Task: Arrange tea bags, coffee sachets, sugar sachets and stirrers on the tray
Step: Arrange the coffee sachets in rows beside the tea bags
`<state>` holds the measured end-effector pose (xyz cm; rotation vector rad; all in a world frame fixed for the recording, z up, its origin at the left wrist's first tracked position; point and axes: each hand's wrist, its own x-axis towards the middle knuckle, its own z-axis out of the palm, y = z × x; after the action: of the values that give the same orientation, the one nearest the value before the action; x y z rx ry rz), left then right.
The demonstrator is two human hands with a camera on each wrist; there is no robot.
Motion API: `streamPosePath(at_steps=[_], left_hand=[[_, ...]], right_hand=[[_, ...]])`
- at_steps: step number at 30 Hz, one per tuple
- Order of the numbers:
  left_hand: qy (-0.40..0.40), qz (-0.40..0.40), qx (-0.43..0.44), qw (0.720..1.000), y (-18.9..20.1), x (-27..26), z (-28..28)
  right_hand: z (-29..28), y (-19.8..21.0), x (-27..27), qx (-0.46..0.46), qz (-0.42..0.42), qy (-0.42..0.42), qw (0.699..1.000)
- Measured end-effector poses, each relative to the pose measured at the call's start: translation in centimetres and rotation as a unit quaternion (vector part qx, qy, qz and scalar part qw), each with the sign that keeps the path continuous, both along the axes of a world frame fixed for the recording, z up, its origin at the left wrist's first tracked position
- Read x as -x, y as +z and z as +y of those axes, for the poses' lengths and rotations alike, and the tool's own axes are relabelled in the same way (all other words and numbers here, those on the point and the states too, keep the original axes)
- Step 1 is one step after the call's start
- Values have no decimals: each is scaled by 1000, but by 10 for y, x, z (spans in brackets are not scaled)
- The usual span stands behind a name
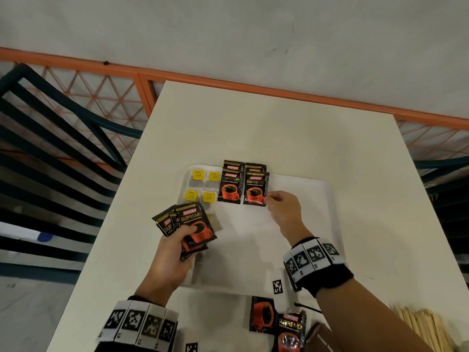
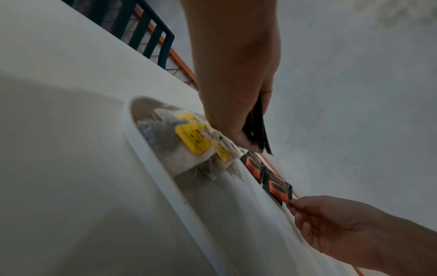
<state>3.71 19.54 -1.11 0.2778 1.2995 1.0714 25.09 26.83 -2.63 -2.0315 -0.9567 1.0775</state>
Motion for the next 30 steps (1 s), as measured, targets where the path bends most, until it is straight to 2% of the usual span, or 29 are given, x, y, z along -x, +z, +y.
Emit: streamPosePath(at_steps=[7,18,20,22,25,27,30], left_hand=[[-14,-22,-6,1000,2,-4,-1],[-31,-24,-24,999,8,-10,-3],[-31,-25,-26,999,8,-11,-2],[-35,-31,-33,998,9,-13,-1],[-43,-22,-50,998,10,-14,0],[-44,-26,-61,997,9,-15,-1],[-33,-48,-62,996,9,-14,-1]], right_hand=[[2,-1,4,-10,-75,26,997],[0,2,9,-40,-78,12,996],[-6,10,17,-65,-55,54,995],[-15,19,27,-71,-19,139,988],[-31,35,41,-14,65,295,953],[-37,37,45,4,101,328,939],[-38,30,47,9,126,303,945]])
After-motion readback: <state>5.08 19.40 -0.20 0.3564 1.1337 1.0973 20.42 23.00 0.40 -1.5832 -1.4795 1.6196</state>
